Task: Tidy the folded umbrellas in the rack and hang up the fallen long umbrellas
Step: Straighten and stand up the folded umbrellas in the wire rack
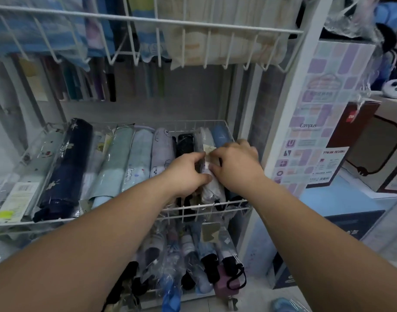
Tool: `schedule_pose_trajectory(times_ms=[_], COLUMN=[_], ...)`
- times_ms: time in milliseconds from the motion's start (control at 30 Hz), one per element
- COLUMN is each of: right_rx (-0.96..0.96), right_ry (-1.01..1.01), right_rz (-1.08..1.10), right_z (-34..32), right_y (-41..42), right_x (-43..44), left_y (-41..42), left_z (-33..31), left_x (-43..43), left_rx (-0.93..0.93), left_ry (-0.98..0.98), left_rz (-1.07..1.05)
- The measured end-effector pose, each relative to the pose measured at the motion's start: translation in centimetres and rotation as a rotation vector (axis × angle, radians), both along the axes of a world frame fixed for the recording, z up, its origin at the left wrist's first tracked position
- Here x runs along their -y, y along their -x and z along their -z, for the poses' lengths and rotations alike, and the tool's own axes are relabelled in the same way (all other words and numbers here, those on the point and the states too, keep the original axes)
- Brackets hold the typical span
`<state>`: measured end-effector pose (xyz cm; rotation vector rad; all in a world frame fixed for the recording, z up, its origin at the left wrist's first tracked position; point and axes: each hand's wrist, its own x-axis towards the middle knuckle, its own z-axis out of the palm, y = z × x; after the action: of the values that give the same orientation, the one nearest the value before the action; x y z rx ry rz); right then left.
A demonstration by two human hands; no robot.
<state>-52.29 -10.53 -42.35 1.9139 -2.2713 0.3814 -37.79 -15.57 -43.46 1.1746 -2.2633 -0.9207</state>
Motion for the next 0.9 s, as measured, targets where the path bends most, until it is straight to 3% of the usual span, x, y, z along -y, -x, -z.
schedule_pose_trajectory(times_ms=[67,200,267,400,767,900], right_rx=[0.017,0.357,0.425,0.531,0.43,0.24], right_ry=[-0.025,-0.106,-0.088,-0.058,-0.012,-0.064], right_rz=[-0.002,-0.082,-0.085,-0.053,-0.026,-0.001], right_z=[-0.2,0.4,0.4,0.6,2.3,1.4], right_y=[-0.1,0.6,0.8,1.3,1.3,0.3], right_x=[0.0,0.5,0.3,0.4,1.3,1.2], left_y=[0.0,-0.3,-0.3,0.8,0.1,-3.2], left_z=[-0.2,-0.3,-0.1,0.4,0.0,-1.0], left_x=[0.0,0.4,0.6,0.0,-1.0,-1.4], left_rx=[-0.004,-0.035,-0.073,-0.036,0.2,0.165], left_ry=[0.005,-0.122,-0.171,-0.053,0.217,0.305], left_rz=[0.037,0.147,0.15,0.137,0.1,0.011])
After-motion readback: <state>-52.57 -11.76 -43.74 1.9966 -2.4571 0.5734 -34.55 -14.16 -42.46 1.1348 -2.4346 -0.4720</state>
